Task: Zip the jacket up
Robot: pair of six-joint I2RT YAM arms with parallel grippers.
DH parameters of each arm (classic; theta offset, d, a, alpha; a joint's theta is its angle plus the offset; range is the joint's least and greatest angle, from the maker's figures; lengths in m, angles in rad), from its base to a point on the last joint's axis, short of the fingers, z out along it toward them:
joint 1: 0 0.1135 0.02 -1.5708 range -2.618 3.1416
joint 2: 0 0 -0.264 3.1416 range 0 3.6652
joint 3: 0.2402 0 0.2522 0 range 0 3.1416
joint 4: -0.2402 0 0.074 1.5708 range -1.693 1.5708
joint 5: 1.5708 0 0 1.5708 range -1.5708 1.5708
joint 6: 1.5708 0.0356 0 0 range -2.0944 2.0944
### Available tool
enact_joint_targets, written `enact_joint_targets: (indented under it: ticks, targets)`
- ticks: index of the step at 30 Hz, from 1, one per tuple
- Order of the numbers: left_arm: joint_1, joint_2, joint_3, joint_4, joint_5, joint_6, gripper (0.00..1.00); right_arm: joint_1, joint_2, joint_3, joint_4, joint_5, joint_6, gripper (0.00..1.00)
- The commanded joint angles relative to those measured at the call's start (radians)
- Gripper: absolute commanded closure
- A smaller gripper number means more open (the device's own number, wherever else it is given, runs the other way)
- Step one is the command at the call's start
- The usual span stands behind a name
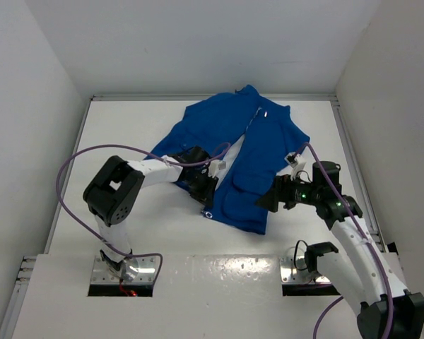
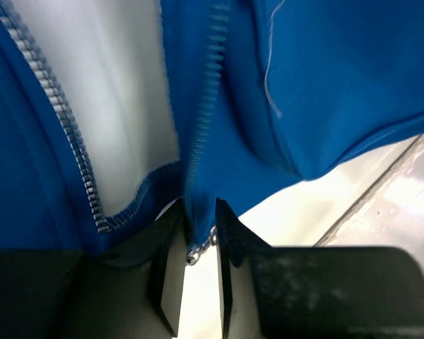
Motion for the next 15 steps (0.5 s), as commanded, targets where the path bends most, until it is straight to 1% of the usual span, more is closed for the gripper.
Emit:
enact_joint_targets:
  ticks: [1, 2, 4, 8, 11, 12, 14, 15]
  targets:
    - [0.007, -0.03, -0.015, -0.066, -0.006, 0.056, 0.71, -0.004, -0.004, 0.044, -0.01, 0.008, -0.024, 0.07]
    - [0.007, -0.046, -0.015, -0.066, -0.006, 0.056, 0.71, -0.007, -0.001, 0.047, -0.009, 0.008, -0.025, 0.07]
    - [0.007, -0.067, -0.038, -0.077, -0.015, 0.056, 0.67, -0.002, 0.002, 0.045, -0.007, 0.008, -0.018, 0.07]
    - [0.016, -0.067, -0.049, -0.066, -0.026, 0.047, 0.68, -0.004, -0.003, 0.039, 0.016, 0.008, -0.007, 0.07]
    - [0.041, -0.055, -0.04, -0.034, 0.017, 0.024, 0.72, -0.002, -0.001, 0.033, 0.022, 0.008, -0.004, 0.07]
    - [0.05, -0.041, -0.04, -0.023, 0.06, 0.014, 0.72, -0.002, 0.0, 0.031, 0.022, 0.008, -0.004, 0.07]
    - [0.064, -0.032, -0.04, 0.029, 0.098, -0.024, 0.74, -0.006, -0.004, 0.03, 0.017, 0.009, -0.013, 0.07]
    - [0.079, -0.032, -0.04, 0.072, 0.14, -0.047, 0.74, -0.002, -0.004, 0.028, 0.016, 0.008, -0.013, 0.07]
